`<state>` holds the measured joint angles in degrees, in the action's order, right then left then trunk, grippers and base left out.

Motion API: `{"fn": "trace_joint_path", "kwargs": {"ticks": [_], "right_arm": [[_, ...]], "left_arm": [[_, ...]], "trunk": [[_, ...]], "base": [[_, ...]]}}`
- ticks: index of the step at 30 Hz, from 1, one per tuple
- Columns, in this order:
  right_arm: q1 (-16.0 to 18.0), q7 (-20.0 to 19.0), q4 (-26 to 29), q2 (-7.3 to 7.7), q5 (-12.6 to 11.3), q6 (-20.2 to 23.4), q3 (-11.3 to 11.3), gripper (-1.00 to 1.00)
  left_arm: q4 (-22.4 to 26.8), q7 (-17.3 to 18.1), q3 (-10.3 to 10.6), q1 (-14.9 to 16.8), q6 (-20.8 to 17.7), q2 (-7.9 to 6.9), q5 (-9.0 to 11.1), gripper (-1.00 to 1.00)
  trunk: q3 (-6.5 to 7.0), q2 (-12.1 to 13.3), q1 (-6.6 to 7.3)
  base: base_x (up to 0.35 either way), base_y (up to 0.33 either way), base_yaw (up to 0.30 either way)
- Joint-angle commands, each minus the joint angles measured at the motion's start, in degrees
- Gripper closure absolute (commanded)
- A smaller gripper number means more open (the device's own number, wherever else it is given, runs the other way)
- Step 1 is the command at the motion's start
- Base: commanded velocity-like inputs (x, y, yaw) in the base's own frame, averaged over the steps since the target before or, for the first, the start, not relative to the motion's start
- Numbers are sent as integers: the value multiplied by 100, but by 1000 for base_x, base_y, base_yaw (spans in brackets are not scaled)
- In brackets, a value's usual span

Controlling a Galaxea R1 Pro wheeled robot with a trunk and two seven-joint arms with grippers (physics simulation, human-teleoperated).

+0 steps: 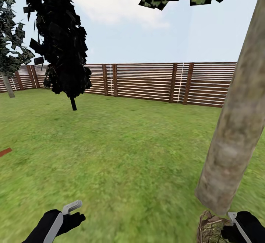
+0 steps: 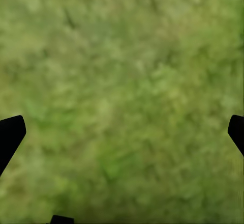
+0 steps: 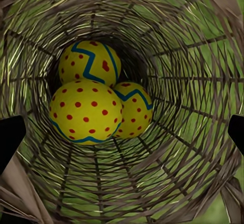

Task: Take the three Easter eggs out of the wicker basket on the lawn in the garden, then place them on the lawn next to a single tree (choose any tree) so that all three eggs are next to the same tree and none are left in the basket.

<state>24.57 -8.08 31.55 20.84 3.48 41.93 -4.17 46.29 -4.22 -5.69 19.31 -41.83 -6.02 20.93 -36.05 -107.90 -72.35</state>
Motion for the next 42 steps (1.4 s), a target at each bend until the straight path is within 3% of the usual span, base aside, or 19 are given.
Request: {"fn": "trace_joint_path", "kwargs": {"ticks": [1,40,42], "right_arm": [[3,-38,9,-2,39,26,-23,-100],[4,-44,13,-10,39,21,-17,-100],[4,-51,13,-10,40,23,-17,-100]], "left_arm": [[6,-44,1,2,-27,2,60,-100],[-22,-53,25,2,-10,91,52,-100],[-23,-53,25,2,-11,92,52,-100]], "trunk": [[-25,-45,-22],[-725,-1609,-879],[-725,-1609,-879]], "base": [[0,0,0],[0,0,0],[0,0,0]]}}
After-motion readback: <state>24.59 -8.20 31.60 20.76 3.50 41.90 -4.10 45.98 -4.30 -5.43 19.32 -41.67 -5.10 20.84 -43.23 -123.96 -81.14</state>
